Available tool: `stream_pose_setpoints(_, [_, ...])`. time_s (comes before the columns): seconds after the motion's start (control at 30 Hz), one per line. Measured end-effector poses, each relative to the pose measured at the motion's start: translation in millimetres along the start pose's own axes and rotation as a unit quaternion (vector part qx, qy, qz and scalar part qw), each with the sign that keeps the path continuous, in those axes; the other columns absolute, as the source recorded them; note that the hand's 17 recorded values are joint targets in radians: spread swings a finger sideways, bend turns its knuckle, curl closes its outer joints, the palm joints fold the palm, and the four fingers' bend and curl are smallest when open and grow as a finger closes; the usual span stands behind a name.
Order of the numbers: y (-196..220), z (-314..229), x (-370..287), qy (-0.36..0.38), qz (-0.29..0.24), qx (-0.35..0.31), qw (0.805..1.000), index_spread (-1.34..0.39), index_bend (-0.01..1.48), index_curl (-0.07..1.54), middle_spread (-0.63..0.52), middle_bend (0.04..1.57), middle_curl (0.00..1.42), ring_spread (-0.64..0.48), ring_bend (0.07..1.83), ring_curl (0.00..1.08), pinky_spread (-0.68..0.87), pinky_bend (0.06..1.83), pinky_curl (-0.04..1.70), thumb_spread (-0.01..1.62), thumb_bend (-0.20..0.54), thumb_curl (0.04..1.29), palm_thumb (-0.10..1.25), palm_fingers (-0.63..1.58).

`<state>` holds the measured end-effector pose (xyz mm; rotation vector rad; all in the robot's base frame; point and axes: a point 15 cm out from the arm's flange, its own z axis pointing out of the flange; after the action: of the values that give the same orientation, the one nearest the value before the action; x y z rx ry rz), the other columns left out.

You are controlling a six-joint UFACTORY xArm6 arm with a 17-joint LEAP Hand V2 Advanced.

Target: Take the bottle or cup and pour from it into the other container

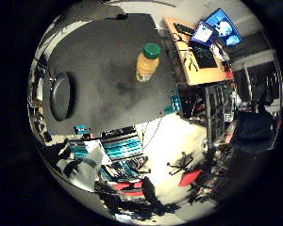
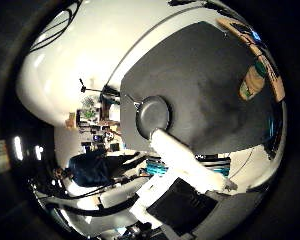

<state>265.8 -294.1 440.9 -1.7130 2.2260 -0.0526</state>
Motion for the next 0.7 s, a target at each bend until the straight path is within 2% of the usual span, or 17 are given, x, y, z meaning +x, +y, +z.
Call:
stream_pose_setpoints(0.23, [0,-1,49,-0.063,0.054,0.060,0.995,-0.31,0.17,0.29,-0.05,0.31,0.39,0.05,0.55,0.23,0.34,0.92,-0.01,1.08,-0.024,0.28,0.44,0.31])
stream_pose_setpoints(0.5, [17,7,97,-0.100,0.080,0.060,0.990,-0.31,0.17,0.30,-0.05,0.34,0.38,0.06,0.58,0.22,0.35,0.94,-0.01,1.07,-0.024,0.28,0.44,0.29])
stream_pose_setpoints(0.7, [26,26,142,-0.146,0.109,0.096,0.979,-0.30,0.17,0.30,-0.02,0.33,0.38,0.08,0.60,0.22,0.36,0.96,-0.01,1.08,-0.023,0.28,0.44,0.26])
